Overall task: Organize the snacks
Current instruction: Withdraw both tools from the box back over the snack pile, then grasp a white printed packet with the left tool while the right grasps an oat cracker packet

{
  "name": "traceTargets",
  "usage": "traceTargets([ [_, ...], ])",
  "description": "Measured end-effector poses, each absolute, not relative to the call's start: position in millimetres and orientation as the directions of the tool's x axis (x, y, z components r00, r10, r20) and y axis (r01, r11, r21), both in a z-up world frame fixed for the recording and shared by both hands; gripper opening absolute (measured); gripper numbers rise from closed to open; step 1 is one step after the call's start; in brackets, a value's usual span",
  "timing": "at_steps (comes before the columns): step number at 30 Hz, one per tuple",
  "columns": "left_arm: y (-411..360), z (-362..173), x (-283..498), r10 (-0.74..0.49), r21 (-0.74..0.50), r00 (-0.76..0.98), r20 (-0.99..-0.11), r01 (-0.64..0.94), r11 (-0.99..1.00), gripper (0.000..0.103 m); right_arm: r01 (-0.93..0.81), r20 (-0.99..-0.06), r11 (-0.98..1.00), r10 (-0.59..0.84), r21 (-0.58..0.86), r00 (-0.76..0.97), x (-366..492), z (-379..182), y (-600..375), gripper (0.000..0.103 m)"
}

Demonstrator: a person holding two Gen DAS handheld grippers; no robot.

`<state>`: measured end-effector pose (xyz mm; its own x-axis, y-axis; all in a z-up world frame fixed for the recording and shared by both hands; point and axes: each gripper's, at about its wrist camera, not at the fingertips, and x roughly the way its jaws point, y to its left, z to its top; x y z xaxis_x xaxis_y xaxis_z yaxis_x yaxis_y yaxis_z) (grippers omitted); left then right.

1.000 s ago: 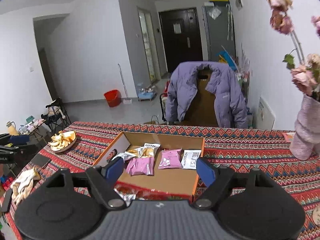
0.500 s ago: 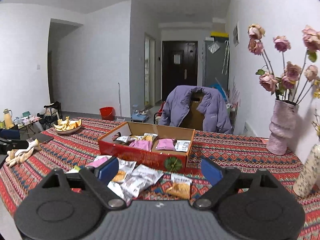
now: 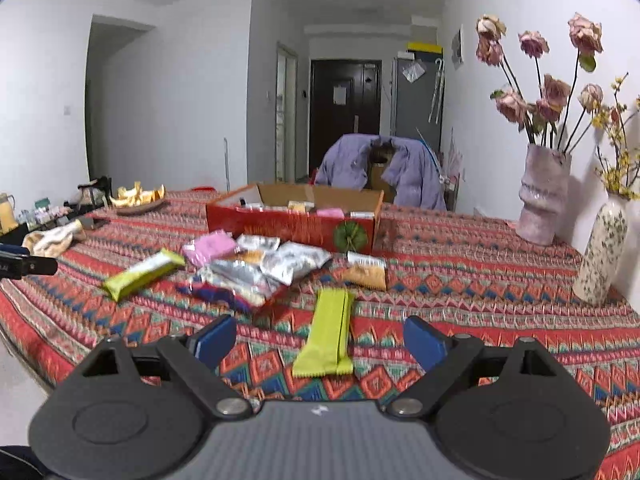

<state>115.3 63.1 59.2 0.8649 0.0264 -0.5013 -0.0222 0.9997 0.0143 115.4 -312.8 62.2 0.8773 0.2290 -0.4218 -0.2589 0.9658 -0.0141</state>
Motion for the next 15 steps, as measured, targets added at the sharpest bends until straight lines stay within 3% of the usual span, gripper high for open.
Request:
traceTargets([
  [15, 55.7, 46.8, 171.1, 0.029, 0.017, 0.819, -0.573, -0.024, 1.000, 0.098, -0.232, -0.468, 0.972, 0.212, 0.015, 0.858, 163.5, 56.8, -311.0, 0.091],
])
